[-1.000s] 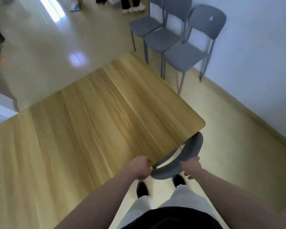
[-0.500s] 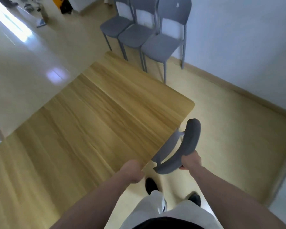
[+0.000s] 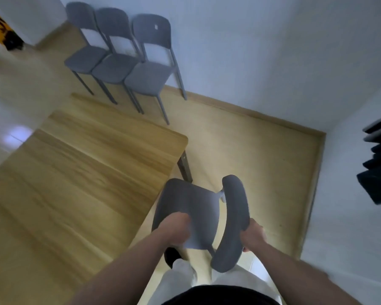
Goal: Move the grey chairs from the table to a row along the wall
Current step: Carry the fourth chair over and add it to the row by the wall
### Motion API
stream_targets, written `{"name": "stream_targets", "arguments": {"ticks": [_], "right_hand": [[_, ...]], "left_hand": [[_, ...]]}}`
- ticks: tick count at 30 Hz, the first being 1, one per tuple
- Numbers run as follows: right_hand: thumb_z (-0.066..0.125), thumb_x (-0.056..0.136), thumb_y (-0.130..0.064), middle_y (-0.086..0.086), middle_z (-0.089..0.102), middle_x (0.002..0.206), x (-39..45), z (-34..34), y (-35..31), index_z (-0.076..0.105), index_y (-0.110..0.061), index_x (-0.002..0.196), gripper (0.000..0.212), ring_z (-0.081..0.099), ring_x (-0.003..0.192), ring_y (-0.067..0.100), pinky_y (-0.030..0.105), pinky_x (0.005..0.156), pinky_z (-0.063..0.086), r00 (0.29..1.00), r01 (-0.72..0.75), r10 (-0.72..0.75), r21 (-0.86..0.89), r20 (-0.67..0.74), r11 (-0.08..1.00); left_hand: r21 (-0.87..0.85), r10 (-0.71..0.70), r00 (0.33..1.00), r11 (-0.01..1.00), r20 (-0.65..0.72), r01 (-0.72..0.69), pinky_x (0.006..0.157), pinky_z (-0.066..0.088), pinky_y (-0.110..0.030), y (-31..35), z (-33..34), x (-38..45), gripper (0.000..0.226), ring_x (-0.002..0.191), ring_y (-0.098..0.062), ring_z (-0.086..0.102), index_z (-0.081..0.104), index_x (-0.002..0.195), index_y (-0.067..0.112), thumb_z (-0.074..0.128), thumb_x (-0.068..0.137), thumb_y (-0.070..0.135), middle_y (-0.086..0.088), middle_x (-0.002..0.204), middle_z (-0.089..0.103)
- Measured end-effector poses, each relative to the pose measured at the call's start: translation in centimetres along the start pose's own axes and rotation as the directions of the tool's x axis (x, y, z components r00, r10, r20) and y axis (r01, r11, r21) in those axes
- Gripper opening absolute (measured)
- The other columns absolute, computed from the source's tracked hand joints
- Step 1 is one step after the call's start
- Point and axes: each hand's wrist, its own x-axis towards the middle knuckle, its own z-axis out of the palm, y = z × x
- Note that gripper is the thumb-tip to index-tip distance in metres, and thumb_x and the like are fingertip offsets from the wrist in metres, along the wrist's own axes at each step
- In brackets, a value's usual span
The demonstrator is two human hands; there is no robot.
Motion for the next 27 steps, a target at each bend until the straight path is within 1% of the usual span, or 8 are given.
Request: {"name": "stream_targets", "arguments": {"ticks": [4,6,8,11,14,18,22,27], "right_hand": [[0.046,0.079,-0.011,0.009,0.067,0.093,0.6,-0.9,2.5,0.054,-0.014,0.110,0.032,0.070,0.071,0.030,0.037,0.056,0.061,0.997,-0.072,0.069,0.092,0.035,0.993],[0.044,0.076,-0.012,0.010,0.066,0.094,0.4,-0.9,2.4,0.056,-0.014,0.104,0.031,0.066,0.065,0.028,0.031,0.050,0.057,0.994,-0.101,0.091,0.188,0.062,0.977],[0.045,0.077,-0.012,0.011,0.064,0.097,0.2,-0.7,2.0,0.058,-0.012,0.109,0.035,0.063,0.070,0.029,0.032,0.050,0.056,0.992,-0.112,0.093,0.244,0.088,0.963],[0.047,0.083,-0.015,0.012,0.065,0.096,-0.1,-0.3,1.8,0.057,-0.011,0.114,0.032,0.065,0.072,0.028,0.028,0.044,0.052,0.991,-0.111,0.089,0.239,0.102,0.965],[0.047,0.085,-0.015,0.012,0.067,0.095,-0.1,-0.4,1.7,0.060,-0.010,0.114,0.033,0.068,0.073,0.029,0.027,0.042,0.051,0.992,-0.114,0.097,0.247,0.083,0.962],[0.045,0.084,-0.011,0.010,0.067,0.093,-0.6,-0.9,0.0,0.062,-0.010,0.116,0.036,0.069,0.077,0.029,0.032,0.050,0.058,0.987,-0.160,0.147,0.250,0.068,0.955],[0.043,0.086,-0.007,0.010,0.067,0.088,-1.6,-1.7,-3.5,0.062,-0.007,0.109,0.030,0.072,0.076,0.030,0.040,0.061,0.062,0.993,-0.113,0.099,0.251,0.068,0.961],[0.052,0.086,-0.010,0.009,0.067,0.098,-2.5,-3.2,-8.7,0.064,-0.006,0.110,0.026,0.070,0.083,0.027,0.032,0.059,0.058,0.999,-0.007,0.011,0.076,-0.050,0.997]], "left_hand": [[0.064,0.054,0.999,0.996,0.002,-0.054,0.069,0.046,-0.036,3.0,1.1,0.9,0.023,0.078,-0.020,0.056,0.066,0.096,0.008,0.045,0.095,0.018,-0.005,0.090,0.064],[0.085,0.094,0.995,0.992,-0.018,-0.092,0.071,0.049,-0.032,4.0,1.6,1.2,0.020,0.082,-0.018,0.061,0.067,0.097,0.016,0.049,0.095,0.025,0.001,0.091,0.066],[0.053,0.125,0.992,0.991,-0.037,-0.123,0.081,0.054,-0.032,5.0,1.7,1.1,0.020,0.090,-0.018,0.063,0.067,0.104,0.019,0.054,0.094,0.030,0.003,0.100,0.068],[0.007,0.072,0.995,0.997,-0.067,-0.072,0.093,0.048,-0.028,4.5,1.7,1.4,0.032,0.110,-0.018,0.058,0.061,0.124,0.019,0.056,0.094,0.029,0.003,0.123,0.060],[0.019,0.078,0.995,0.997,-0.059,-0.077,0.099,0.042,-0.026,3.0,1.3,1.8,0.040,0.122,-0.019,0.051,0.054,0.134,0.021,0.055,0.095,0.030,0.002,0.136,0.053],[0.056,0.082,0.996,0.995,-0.036,-0.080,0.104,0.040,-0.029,1.0,-0.5,2.1,0.045,0.126,-0.021,0.049,0.050,0.138,0.020,0.054,0.094,0.032,-0.001,0.140,0.051],[0.074,0.122,0.991,0.990,-0.063,-0.117,0.108,0.038,-0.030,-0.2,-2.8,2.8,0.046,0.129,-0.020,0.048,0.049,0.138,0.019,0.055,0.093,0.030,-0.001,0.141,0.050],[0.110,0.212,0.963,0.974,-0.167,-0.196,0.105,0.043,-0.038,0.2,-6.8,4.2,0.047,0.125,-0.026,0.050,0.047,0.137,0.018,0.054,0.091,0.024,-0.004,0.141,0.048]]}}
